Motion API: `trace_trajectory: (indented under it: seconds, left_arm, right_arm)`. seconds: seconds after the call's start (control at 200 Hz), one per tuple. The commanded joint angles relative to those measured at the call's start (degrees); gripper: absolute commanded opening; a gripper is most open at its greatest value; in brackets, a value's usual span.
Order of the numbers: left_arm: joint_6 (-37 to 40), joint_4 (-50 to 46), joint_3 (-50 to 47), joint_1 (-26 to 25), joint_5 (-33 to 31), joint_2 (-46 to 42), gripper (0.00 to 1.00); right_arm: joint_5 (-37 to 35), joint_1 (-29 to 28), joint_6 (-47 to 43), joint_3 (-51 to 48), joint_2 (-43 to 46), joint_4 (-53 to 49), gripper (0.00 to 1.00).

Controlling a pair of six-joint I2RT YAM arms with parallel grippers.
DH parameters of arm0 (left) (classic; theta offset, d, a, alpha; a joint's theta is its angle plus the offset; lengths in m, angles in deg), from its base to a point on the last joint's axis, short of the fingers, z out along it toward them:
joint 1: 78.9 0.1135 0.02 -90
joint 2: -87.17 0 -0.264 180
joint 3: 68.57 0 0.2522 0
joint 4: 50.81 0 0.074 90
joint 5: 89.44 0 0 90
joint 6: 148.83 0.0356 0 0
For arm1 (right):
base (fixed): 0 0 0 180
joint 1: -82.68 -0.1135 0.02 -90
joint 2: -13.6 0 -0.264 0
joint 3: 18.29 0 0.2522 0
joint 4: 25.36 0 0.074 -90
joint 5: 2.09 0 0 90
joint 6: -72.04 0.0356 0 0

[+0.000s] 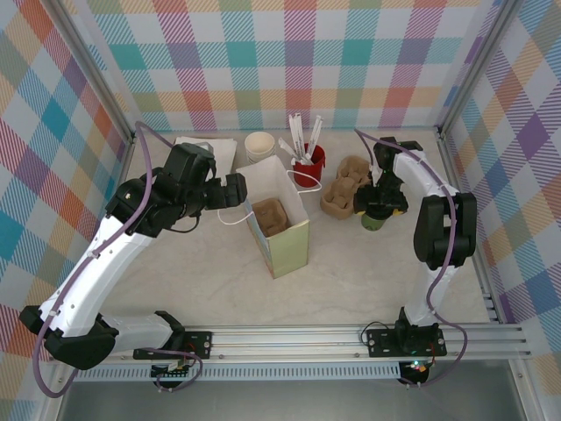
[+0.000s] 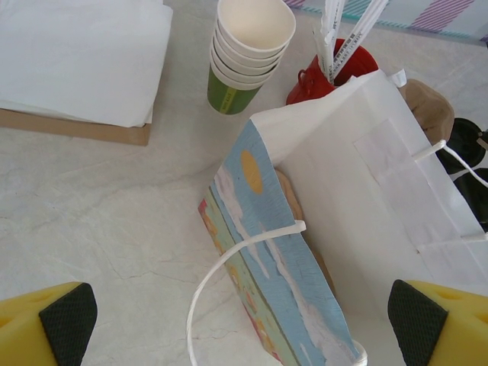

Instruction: Pack the takeout coffee

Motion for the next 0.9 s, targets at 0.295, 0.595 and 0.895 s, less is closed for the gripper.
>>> trace_trajectory:
  seconds: [0.295,0.595,0.895]
  left_arm:
    - [1.4,0.3,-0.5,0.6,0.0,-0.8,1.0]
    - [4.2,-1.3,4.9,3.1,3.6,3.0,1.0]
    - [20.1,-3.5,12.4,7.5,9.1,11.1,1.0]
  right_arm:
    - [-0.5,0.3,-1.3,1.6,2.0,-3.0,0.89]
    - [0.1,0.3,-2.1,-0.4,7.3,-4.5,0.89]
    - [3.6,0.1,-1.4,-3.3,13.4,-6.5,0.89]
